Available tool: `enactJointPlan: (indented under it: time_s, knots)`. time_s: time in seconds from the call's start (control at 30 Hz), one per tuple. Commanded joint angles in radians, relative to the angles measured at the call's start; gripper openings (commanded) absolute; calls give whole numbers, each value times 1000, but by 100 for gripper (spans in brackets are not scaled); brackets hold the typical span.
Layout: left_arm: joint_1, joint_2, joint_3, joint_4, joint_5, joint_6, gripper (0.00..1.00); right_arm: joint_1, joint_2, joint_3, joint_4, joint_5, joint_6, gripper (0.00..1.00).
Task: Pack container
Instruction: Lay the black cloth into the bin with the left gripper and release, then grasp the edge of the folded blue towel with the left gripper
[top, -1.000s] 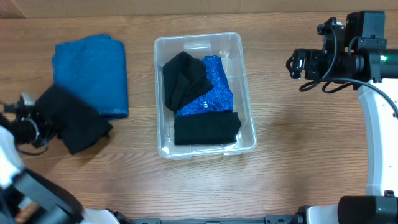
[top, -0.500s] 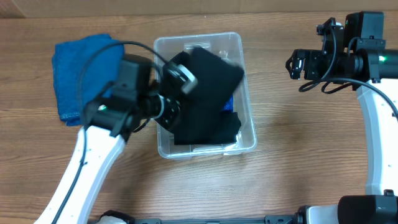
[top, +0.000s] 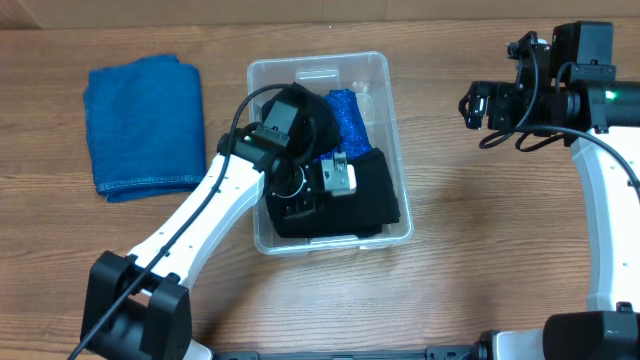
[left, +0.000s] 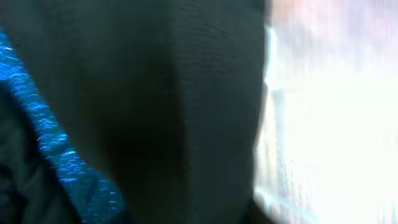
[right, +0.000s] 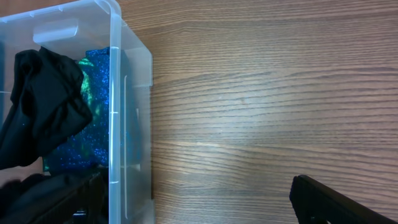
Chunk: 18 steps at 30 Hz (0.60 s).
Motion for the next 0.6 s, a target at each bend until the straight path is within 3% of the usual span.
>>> enactJointPlan:
  time_s: [0.0,0.03,0.07,0.23,0.33,0.43,0.57]
  knots:
    - [21,0,50,76,-149,-292,100,3,-3,-3,3,3,1,100]
    - [50,-3,114,60,-229,-438,100,3,-3,-3,3,3,1,100]
    - [75,-9,176,24,-255,-510,100,3,-3,-3,3,3,1,100]
    - [201,-58,529,-212,-254,-655,100,3,-3,-3,3,3,1,100]
    - [371,-115,613,-254,-254,-817,100,3,-3,-3,3,3,0,100]
    - [672,-113,608,-282,-233,-1080,100,3,-3,-3,3,3,1,100]
    - [936,-6,608,-288,-170,-1066,100,3,-3,-3,0,3,1,100]
